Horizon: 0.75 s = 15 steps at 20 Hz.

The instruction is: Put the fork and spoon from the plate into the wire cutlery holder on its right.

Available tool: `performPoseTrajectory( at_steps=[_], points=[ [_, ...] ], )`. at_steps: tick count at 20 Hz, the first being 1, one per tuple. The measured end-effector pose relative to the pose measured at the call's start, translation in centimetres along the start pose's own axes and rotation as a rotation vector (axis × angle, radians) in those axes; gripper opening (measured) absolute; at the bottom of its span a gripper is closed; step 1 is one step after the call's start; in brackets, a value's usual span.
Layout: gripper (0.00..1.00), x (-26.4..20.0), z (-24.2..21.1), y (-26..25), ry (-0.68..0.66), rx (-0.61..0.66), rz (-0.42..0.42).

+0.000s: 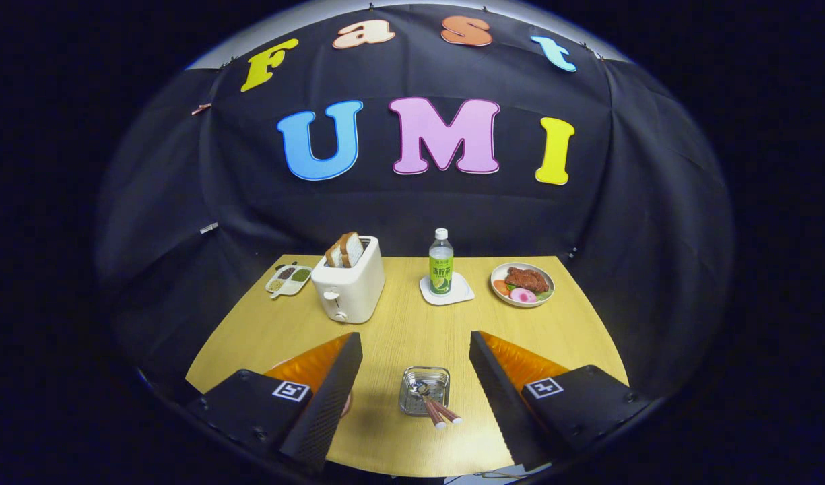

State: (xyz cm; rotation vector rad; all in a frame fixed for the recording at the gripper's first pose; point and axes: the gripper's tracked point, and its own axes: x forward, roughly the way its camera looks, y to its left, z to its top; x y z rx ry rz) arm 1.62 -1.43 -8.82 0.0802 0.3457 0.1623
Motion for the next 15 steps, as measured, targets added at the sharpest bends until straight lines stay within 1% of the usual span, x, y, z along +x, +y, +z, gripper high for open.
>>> performPoseTrajectory(
  at_steps=[15],
  points=[
    [1.00,-0.58,0.96,0.66,-0.013,-0.033,0.005]
  ],
)
